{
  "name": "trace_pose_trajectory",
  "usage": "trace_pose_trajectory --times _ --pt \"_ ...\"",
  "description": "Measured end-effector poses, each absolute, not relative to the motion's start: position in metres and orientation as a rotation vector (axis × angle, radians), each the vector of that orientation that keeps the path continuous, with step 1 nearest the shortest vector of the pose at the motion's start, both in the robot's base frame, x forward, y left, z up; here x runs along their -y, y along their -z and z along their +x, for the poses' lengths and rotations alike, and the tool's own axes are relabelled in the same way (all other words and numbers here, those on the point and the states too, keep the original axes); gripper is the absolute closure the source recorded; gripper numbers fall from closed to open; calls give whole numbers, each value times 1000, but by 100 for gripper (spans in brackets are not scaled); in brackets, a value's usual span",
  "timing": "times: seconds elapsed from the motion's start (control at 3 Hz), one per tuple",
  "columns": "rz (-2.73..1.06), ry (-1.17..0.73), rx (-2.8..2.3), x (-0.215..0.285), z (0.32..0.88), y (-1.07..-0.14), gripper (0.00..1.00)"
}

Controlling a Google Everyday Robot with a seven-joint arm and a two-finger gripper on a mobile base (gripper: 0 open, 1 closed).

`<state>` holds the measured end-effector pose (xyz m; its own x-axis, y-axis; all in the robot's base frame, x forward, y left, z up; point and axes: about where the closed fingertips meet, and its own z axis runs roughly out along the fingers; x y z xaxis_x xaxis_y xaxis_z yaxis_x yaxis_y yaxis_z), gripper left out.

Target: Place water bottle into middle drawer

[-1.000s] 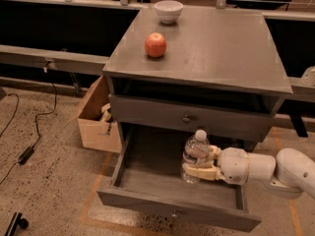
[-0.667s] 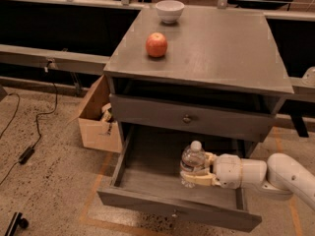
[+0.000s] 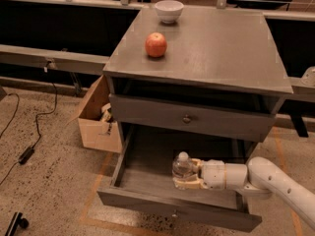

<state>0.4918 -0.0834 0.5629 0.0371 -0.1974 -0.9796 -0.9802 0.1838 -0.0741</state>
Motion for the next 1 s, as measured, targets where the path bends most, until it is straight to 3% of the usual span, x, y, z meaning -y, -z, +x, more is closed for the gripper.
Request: trace_pose_trajectory --times 1.0 --pt "-1171 -872 -1435 60 545 -499 100"
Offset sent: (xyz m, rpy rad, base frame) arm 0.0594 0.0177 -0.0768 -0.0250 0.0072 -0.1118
